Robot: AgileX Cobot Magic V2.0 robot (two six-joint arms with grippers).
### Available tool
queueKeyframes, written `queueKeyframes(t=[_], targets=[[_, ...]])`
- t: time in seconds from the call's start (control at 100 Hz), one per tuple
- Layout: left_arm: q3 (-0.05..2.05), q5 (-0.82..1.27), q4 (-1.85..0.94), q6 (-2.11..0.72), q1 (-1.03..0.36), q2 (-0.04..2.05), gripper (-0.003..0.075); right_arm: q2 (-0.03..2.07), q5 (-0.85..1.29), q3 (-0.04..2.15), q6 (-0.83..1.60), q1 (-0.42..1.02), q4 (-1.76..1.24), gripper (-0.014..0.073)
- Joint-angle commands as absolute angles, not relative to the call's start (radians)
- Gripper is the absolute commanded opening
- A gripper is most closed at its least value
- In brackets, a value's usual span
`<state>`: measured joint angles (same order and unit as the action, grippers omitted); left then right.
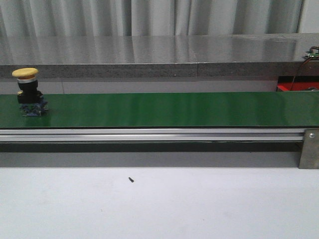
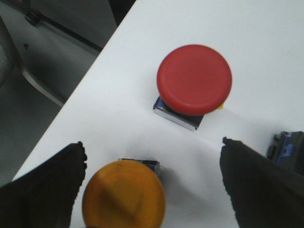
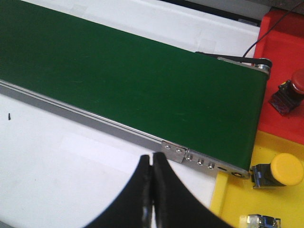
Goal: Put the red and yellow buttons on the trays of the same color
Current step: 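Grasp another yellow button on the table with the left gripper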
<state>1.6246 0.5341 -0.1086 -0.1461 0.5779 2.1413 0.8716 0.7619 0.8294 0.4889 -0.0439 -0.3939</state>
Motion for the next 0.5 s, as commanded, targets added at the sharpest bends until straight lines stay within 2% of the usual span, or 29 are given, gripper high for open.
queueKeyframes(t=[0.0, 0.29, 0.38, 0.49], targets=[[1.660, 0.501, -0.115, -0.143, 0.575, 2.095, 0.0567, 0.866, 0.713, 0.854, 0.497, -0.043, -0.416, -0.0095], [1.660, 0.510, -0.109, -0.143, 0.575, 2.100, 0.0545, 0.866, 0.713, 0.854, 0.497, -0.043, -0.416, -0.0095], [1.660, 0.519, -0.109, -0.143, 0.575, 2.100, 0.0478, 0.866, 0.713, 0.854, 0.497, -0.043, -0.416, -0.0095], [1.660, 0.538, -0.109, -0.142, 0.575, 2.100, 0.0347, 0.866, 0.713, 0.854, 0.497, -0.043, -0.416, -0.0095]])
